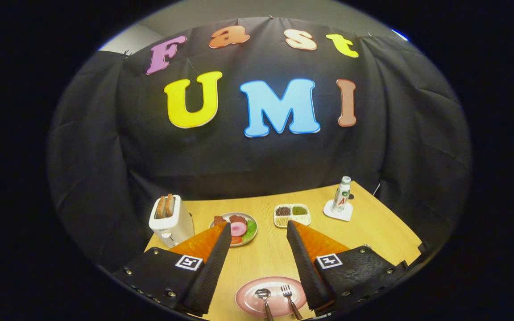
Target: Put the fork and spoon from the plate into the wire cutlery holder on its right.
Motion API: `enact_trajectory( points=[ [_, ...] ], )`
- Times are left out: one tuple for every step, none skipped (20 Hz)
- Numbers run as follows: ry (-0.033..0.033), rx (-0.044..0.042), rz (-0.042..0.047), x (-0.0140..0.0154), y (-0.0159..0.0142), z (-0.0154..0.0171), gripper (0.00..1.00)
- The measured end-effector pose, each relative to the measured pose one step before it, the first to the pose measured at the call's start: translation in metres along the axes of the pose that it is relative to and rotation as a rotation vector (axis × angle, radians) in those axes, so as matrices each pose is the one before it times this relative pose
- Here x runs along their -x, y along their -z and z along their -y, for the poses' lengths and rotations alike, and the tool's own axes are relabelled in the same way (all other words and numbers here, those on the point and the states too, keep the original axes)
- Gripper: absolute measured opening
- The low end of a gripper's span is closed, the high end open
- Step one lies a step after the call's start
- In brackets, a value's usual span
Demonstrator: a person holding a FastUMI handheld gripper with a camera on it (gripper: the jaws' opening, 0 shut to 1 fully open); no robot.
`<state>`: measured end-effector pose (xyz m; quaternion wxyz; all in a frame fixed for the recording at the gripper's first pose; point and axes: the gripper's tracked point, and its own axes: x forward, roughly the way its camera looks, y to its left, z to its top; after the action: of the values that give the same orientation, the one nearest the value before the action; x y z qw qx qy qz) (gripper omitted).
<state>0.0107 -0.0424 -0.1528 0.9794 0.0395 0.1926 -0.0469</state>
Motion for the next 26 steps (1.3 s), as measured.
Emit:
enact_trajectory(
  points=[
    [0.01045, -0.00748, -0.04624, -0.00435, 0.01509, 0.00458, 0.78],
    [0.01332, -0.00471, -0.05025, -0.00493, 0.01790, 0.00545, 0.78],
    [0.01494, -0.00227, -0.05332, -0.00578, 0.01568, 0.00508, 0.78],
    [0.01056, -0.00154, -0.05035, -0.00718, 0.01692, 0.00514, 0.78],
    [0.00919, -0.00281, -0.05163, -0.00633, 0.01479, 0.00462, 0.78],
    [0.00438, -0.00277, -0.04513, -0.00786, 0.01520, 0.00330, 0.78],
    [0.00143, -0.00425, -0.04495, -0.00587, 0.01305, 0.00227, 0.78],
    [0.00478, -0.00262, -0.04617, -0.00956, 0.01481, 0.00384, 0.78],
    [0.00852, 0.00150, -0.04994, -0.00810, 0.01270, 0.00380, 0.78],
    [0.00799, 0.00640, -0.04931, -0.00849, 0.01516, 0.00363, 0.78],
    [0.00834, 0.01370, -0.04589, -0.00597, 0.01174, 0.00299, 0.78],
    [0.00748, 0.01616, -0.04797, -0.00712, 0.01227, 0.00312, 0.78],
    [0.00366, 0.01534, -0.04719, -0.00634, 0.01029, 0.00134, 0.78],
    [0.00197, 0.01418, -0.04249, -0.00737, 0.01008, 0.00121, 0.78],
    [0.00574, 0.01501, -0.04096, -0.00557, 0.00797, 0.00197, 0.78],
    [0.00826, 0.01958, -0.04019, -0.00628, 0.00906, 0.00279, 0.78],
    [0.00928, 0.02377, -0.03799, -0.00503, 0.00601, 0.00188, 0.78],
    [0.00788, 0.02481, -0.03822, -0.00607, 0.00672, 0.00183, 0.78],
    [0.00469, 0.02090, -0.03070, -0.00407, 0.00453, 0.00117, 0.78],
    [0.00157, 0.01379, -0.02843, -0.00480, 0.00458, 0.00039, 0.78],
    [-0.00092, 0.00920, -0.02524, -0.00436, 0.00287, -0.00017, 0.78],
    [0.00220, 0.01016, -0.02311, -0.00462, 0.00369, -0.00022, 0.78],
    [0.00650, 0.01883, -0.02611, -0.00400, 0.00391, 0.00081, 0.78],
    [0.01522, 0.02719, -0.02871, -0.00417, 0.00467, 0.00337, 0.78],
    [0.01764, 0.03162, -0.02860, -0.00352, 0.00356, 0.00323, 0.78],
    [0.01711, 0.02885, -0.02357, -0.00406, 0.00322, 0.00211, 0.78]
  ],
)
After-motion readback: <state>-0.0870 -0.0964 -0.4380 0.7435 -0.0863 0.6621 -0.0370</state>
